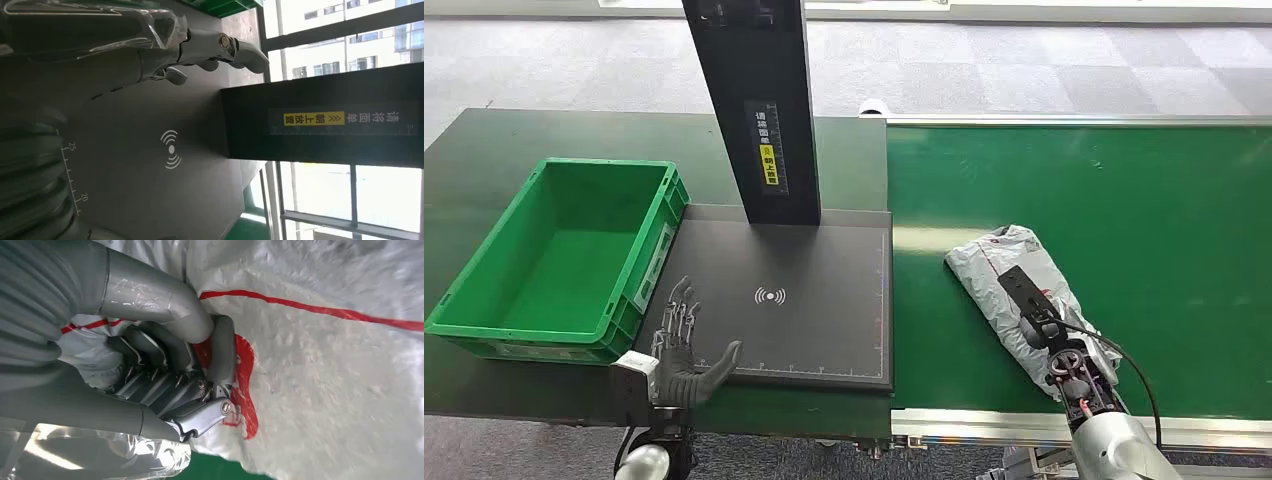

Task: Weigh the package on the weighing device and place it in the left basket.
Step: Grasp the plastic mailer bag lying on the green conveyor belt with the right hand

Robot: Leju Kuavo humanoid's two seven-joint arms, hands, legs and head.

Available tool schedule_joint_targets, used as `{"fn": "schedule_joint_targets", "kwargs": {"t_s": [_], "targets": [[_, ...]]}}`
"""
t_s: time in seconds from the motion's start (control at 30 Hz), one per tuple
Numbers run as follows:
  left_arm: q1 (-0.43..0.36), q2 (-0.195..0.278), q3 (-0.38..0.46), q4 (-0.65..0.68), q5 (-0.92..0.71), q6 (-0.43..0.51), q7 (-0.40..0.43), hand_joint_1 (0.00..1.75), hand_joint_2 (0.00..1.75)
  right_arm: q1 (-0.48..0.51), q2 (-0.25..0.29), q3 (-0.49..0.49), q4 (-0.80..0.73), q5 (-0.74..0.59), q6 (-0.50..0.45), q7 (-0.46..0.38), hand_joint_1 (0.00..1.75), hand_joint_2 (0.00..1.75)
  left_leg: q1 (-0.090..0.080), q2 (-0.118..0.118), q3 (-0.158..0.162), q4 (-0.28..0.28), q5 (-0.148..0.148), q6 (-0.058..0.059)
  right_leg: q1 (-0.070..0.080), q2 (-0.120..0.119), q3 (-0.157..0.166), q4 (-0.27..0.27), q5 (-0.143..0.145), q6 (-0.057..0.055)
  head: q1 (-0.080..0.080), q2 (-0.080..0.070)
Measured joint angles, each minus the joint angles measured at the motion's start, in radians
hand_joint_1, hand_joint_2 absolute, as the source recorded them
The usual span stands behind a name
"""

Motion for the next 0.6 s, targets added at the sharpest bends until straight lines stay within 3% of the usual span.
{"fn": "schedule_joint_targets", "kwargs": {"t_s": [0.2, 0.27, 0.47, 0.6], "targets": [[0.038, 0.001, 0.007, -0.038, -0.001, 0.012, 0.0, 0.0, 1.75, 0.001, 0.028, 0.027, -0.086, -0.064, -0.058, -0.087, 1.75, 1.75, 0.0, -0.003, -0.004, 0.0, 0.002, 0.0, 0.0, -0.004, -0.002, 0.0, 0.0, 0.0, 0.0, 0.0], [0.054, 0.0, 0.015, -0.054, -0.006, 0.013, 0.0, 0.0, 1.75, 0.019, 0.038, 0.052, -0.194, -0.122, -0.08, -0.109, 1.75, 1.75, 0.0, -0.003, -0.004, 0.0, 0.002, 0.0, -0.001, -0.003, -0.003, 0.0, 0.0, 0.0, 0.0, 0.0], [0.072, -0.004, 0.03, -0.075, -0.021, 0.007, -0.001, 0.0, 1.75, 0.112, 0.035, 0.158, -0.613, -0.262, -0.089, -0.065, 1.75, 1.75, 0.0, -0.003, -0.001, 0.0, 0.003, 0.0, -0.001, -0.004, -0.006, 0.0, 0.0, 0.0, 0.0, 0.0], [0.076, -0.009, 0.035, -0.078, -0.023, 0.005, -0.004, 0.0, 1.75, 0.159, 0.03, 0.192, -0.759, -0.286, -0.096, -0.065, 1.75, 1.75, 0.0, -0.003, -0.001, 0.0, 0.003, 0.0, -0.001, -0.004, -0.006, 0.0, 0.0, 0.0, 0.0, 0.0]]}}
